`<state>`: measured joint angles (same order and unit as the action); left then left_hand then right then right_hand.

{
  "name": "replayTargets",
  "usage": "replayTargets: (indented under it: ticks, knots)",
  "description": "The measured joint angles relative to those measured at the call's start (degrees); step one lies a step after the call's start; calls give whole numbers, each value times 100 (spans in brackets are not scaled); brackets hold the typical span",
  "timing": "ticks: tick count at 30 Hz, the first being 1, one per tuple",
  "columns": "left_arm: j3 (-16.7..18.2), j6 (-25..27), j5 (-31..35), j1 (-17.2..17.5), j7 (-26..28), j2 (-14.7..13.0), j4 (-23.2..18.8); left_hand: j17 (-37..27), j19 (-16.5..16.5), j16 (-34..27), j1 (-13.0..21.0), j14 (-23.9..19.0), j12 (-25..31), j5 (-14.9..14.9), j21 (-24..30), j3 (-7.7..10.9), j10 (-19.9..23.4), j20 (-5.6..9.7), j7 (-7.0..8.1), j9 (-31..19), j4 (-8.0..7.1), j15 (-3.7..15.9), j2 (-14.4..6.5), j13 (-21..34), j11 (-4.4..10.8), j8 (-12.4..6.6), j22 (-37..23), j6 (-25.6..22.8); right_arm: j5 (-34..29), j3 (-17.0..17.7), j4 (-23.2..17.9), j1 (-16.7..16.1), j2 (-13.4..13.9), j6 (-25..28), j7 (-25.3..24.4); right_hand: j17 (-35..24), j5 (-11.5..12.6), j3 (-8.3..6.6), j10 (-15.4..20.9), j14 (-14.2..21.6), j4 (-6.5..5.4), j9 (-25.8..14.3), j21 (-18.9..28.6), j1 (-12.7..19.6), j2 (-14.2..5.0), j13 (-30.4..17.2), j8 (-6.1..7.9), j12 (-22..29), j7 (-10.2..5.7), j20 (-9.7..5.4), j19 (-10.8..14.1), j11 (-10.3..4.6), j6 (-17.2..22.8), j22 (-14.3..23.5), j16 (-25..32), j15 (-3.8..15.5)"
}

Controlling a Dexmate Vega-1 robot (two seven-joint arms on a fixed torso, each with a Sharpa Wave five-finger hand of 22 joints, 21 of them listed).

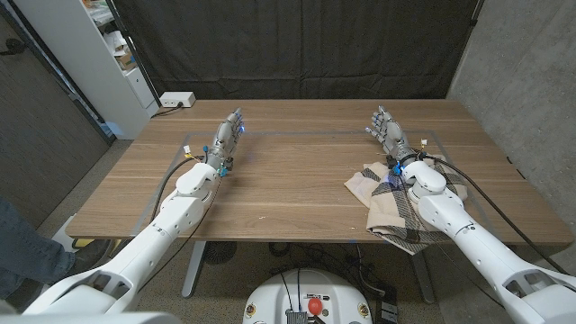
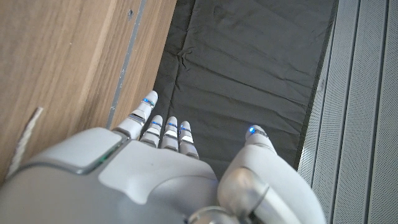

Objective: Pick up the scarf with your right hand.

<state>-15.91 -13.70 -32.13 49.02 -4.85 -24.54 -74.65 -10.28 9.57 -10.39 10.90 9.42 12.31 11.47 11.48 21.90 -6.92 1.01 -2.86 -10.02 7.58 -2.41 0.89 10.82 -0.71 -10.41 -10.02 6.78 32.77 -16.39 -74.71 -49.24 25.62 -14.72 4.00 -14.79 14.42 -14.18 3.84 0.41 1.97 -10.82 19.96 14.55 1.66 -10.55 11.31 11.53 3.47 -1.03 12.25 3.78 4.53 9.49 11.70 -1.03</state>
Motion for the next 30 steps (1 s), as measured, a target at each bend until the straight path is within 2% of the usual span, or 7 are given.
replayTargets:
  ticks: [2,8,10,11,13,20,30]
  knots:
    - [197,49,113,22,-64,157,-8,0,0,0,0,0,0,0,0,0,0,0,0,0,0,0,0,0,0,0,0,0,-159,103,-6,-21,-84,60,88,0,0,0,28,0,0,0,0,6,6,0,0,0,-9,0,0,-9,9,0,0,0]
    - [937,332,873,87,-530,810,-35,0,31,0,0,19,0,0,0,0,0,-31,0,0,0,19,0,0,0,0,0,0,-711,752,-45,-135,-631,236,427,12,21,-23,39,22,23,1,0,6,6,0,0,0,21,-1,1,2,39,0,0,23]
    - [1141,332,873,93,-530,996,-36,0,31,0,0,19,0,0,0,0,0,-31,0,0,0,19,0,0,0,0,1,0,-948,752,-45,-135,-631,301,581,17,21,-23,48,22,23,1,0,6,6,0,0,0,21,-23,23,10,39,-1,0,23]
    - [1304,436,1246,94,-766,1149,-36,0,31,0,0,19,0,0,0,0,0,-31,0,0,0,19,0,0,0,0,1,0,-1009,1069,-82,-182,-902,318,620,16,21,-23,48,22,23,1,0,6,6,1,0,0,21,-31,31,10,39,0,0,23]
    - [1528,476,1397,95,-872,1365,-36,0,31,0,0,19,0,0,0,0,0,-31,0,1,0,19,0,-1,0,0,1,0,-1190,1193,-104,-203,-1012,376,743,16,21,-23,48,22,23,1,0,34,-23,0,0,0,21,-31,30,10,39,0,0,23]
    - [1983,622,2009,66,-1282,1815,-18,1,31,1,0,19,0,0,0,0,0,-31,0,1,0,19,0,-1,1,0,1,0,-1685,1730,-270,-285,-1461,532,1066,16,19,-23,78,22,23,1,0,35,-24,1,0,0,21,0,61,-19,39,-1,0,22]
    - [2489,775,2606,15,-1666,2339,-55,1,9,1,30,19,0,0,0,23,0,-53,0,1,-23,19,-30,-1,1,0,1,-1,-2148,2179,-443,-346,-1808,612,1441,43,42,-40,78,22,40,2,-26,35,-24,1,0,0,-10,-31,92,-19,70,-1,0,22]
